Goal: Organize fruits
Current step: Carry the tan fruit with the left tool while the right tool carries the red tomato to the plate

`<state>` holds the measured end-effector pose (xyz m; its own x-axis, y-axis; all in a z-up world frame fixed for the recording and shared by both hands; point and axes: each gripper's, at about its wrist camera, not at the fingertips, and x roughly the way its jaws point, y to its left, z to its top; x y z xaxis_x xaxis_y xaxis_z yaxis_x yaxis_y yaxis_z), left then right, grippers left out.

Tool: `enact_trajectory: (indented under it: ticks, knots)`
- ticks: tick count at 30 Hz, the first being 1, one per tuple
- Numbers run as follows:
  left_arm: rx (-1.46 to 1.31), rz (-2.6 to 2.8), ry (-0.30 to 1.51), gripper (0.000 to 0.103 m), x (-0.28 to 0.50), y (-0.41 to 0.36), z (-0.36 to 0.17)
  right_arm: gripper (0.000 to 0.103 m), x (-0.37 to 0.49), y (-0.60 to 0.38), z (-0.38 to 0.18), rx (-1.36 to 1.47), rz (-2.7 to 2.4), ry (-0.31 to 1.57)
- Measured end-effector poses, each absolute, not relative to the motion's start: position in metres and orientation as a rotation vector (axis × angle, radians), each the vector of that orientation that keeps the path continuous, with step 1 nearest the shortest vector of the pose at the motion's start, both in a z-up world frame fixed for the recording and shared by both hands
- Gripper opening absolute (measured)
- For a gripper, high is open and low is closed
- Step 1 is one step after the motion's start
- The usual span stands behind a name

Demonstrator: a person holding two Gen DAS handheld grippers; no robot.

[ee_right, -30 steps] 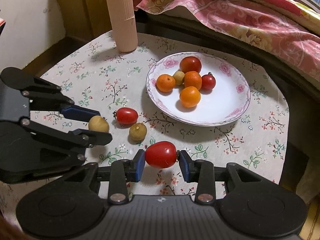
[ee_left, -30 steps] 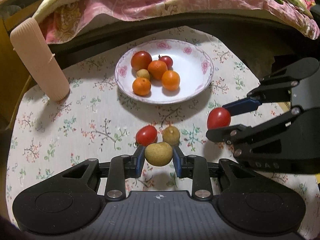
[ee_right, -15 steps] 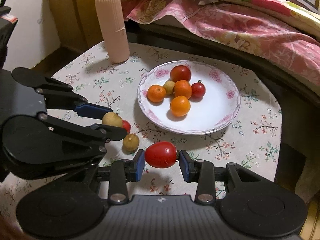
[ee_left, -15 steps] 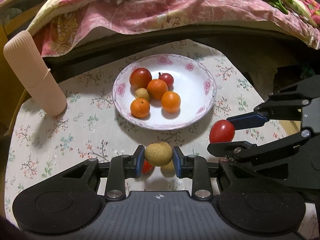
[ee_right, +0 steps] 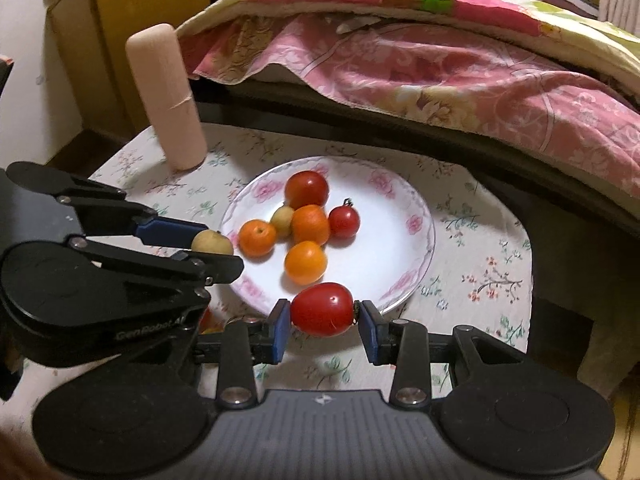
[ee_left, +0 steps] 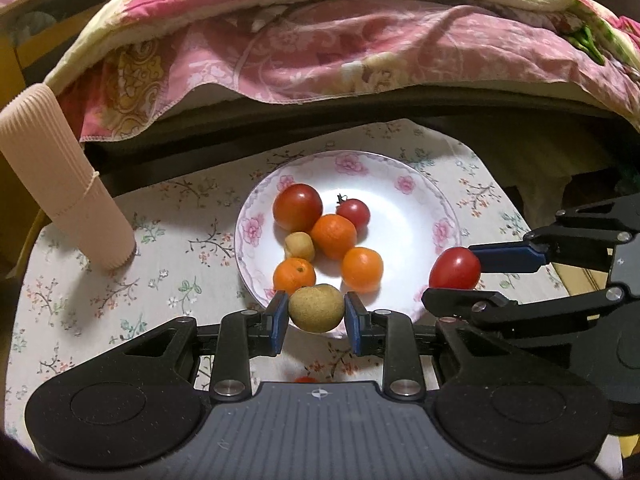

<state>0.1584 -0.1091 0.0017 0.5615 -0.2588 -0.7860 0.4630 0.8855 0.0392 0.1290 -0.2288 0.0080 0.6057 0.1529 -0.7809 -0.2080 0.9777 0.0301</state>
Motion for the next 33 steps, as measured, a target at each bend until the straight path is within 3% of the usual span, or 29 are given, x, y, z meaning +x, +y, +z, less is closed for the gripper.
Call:
enact_trajectory:
  ticks: [33]
  knots:
    - [0.163, -0.390, 0.924, 0.037, 0.195, -0.113, -0.013, 0.038, 0.172, -0.234, -0.009, -0.058, 0.136, 0.871]
